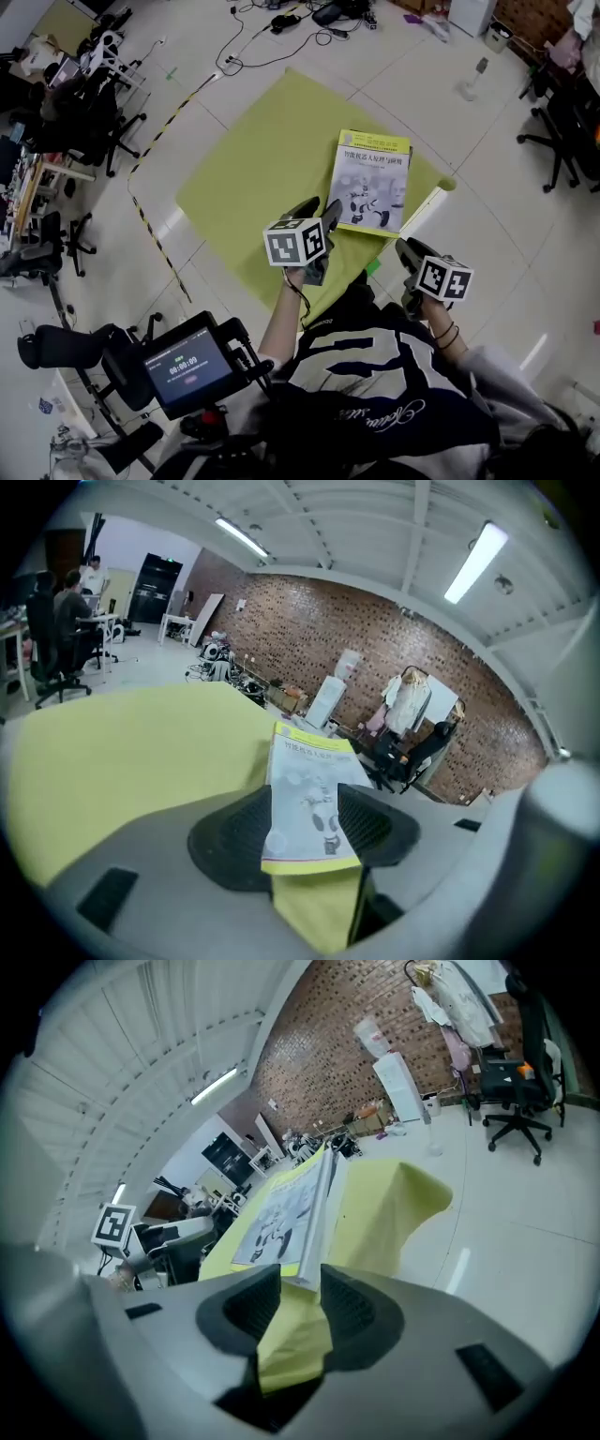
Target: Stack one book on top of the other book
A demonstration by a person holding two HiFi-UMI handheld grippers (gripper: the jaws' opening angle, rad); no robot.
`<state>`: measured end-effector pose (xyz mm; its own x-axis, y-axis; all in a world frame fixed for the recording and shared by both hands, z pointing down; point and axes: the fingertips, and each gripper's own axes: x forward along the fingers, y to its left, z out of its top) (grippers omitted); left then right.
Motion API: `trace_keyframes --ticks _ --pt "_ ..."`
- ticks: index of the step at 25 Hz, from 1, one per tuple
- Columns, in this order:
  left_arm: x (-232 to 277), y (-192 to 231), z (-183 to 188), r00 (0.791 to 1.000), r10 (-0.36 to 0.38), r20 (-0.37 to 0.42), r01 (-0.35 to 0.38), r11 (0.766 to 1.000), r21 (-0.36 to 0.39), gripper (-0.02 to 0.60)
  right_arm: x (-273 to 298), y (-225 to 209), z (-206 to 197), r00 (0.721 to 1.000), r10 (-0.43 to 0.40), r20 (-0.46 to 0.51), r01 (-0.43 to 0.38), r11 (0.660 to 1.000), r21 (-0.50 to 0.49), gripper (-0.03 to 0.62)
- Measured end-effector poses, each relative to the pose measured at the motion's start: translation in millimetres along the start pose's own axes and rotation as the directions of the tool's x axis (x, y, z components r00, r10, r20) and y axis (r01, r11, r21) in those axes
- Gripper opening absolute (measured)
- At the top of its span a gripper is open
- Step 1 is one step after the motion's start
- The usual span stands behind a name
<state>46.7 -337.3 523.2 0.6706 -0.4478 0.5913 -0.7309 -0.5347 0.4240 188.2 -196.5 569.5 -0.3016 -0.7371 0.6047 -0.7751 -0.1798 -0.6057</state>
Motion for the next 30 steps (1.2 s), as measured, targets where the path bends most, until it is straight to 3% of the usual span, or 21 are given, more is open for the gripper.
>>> trace_keyframes --ticks 4,6,10,13,16,18,22,30 --pt "-23.5 -32.1 -12.8 0.997 -0.052 0.056 0.054 0.998 -0.033 0.224 -27.3 24.3 0.8 0.995 0.094 0.043 -0.091 0.993 -0.07 0.124" --pt "-33.9 -47.6 -22.9 0.995 -0.064 0.072 0.068 0.996 -0.052 0.222 -39.3 40.9 4.2 0.987 0.147 0.059 -0.138 0.981 -0.133 0.085" --pt "-63.8 -85.7 -51.4 0.991 -0.055 0.126 0.067 0.994 -0.089 0.19 -64.4 68.0 2.0 0.965 0.251 0.071 -0.228 0.945 -0.235 0.014" --pt "-81.1 -112.9 -78.2 0.99 -0.048 0.134 0.062 0.993 -0.1 0.171 -77.4 77.3 -7.4 0.948 0.31 0.064 -0.285 0.923 -0.26 -0.002" --pt "-102.9 -120.0 -102.0 0.99 -0.013 0.137 0.029 0.993 -0.115 0.1 -83.9 87.3 -27.1 0.941 0.337 0.046 -0.314 0.913 -0.259 -0.002" --pt "-118.3 -116.3 -114.1 0.989 0.028 0.148 -0.008 0.991 -0.132 0.003 -88.1 95.2 -44.2 0.936 0.353 0.023 -0.336 0.908 -0.251 -0.002" --pt "-138.5 -118.7 -133.2 0.989 0.064 0.132 -0.048 0.992 -0.12 0.003 -99.5 104.1 -69.5 0.931 0.365 -0.012 -0.356 0.902 -0.244 -0.002" --pt "-201.0 -130.8 -156.0 0.987 0.027 0.159 -0.01 0.995 -0.104 0.003 -123.4 147.5 -115.6 0.921 0.389 -0.021 -0.383 0.894 -0.231 -0.002"
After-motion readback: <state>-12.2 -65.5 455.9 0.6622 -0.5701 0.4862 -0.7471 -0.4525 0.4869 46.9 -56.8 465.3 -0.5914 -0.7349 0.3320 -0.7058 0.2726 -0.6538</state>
